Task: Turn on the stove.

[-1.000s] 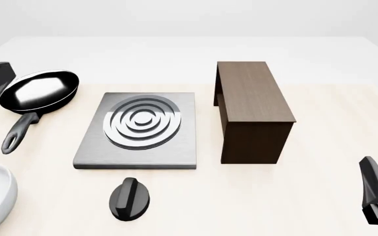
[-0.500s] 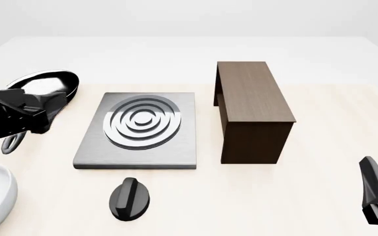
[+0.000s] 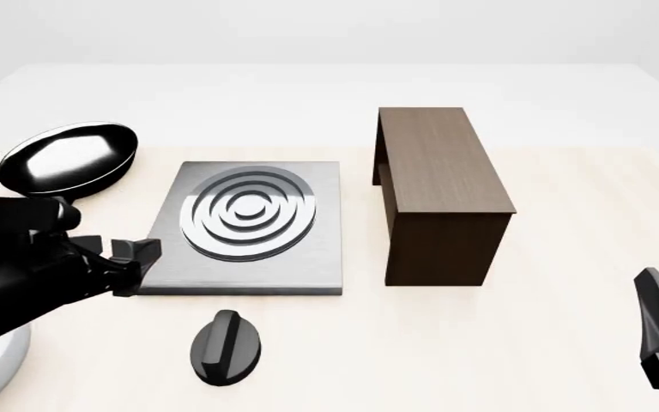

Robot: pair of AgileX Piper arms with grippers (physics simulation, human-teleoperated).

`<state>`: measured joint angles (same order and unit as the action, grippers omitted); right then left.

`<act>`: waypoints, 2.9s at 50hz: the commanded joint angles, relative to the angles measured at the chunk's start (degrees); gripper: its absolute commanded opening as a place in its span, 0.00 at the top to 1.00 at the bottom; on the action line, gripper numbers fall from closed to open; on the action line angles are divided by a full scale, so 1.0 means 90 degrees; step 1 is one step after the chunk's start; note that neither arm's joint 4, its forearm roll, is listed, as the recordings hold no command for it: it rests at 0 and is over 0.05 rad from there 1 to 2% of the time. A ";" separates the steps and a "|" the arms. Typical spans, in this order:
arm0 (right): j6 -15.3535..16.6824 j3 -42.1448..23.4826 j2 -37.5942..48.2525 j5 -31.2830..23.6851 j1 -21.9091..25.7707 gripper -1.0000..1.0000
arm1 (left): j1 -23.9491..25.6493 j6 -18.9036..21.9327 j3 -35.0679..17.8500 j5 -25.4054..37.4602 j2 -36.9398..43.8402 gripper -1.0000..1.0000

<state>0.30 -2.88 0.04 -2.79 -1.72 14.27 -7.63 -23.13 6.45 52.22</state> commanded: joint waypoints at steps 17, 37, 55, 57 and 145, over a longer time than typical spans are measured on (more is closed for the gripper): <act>0.0001 -0.0028 -0.0004 -0.0032 0.0000 0.00 | -0.0221 -0.0190 0.0506 -0.0576 0.0712 0.00; 0.0000 -0.0028 -0.0004 -0.0032 -0.0002 0.00 | -0.0013 -0.0376 0.1033 -0.1193 0.1203 0.00; 0.0000 -0.0028 -0.0004 -0.0033 0.0000 0.00 | 0.0125 -0.0540 0.1300 -0.1554 0.1546 0.00; 0.0000 -0.0028 -0.0004 -0.0031 -0.0001 0.00 | 0.0187 -0.0596 0.1340 -0.1675 0.1687 0.00; 0.0006 -0.0028 -0.0004 -0.0030 0.0000 0.00 | 0.2055 -0.2172 0.1492 -0.2792 0.3201 0.00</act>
<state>0.30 -3.13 0.00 -3.08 -1.73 29.87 -20.18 -6.64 -18.30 77.95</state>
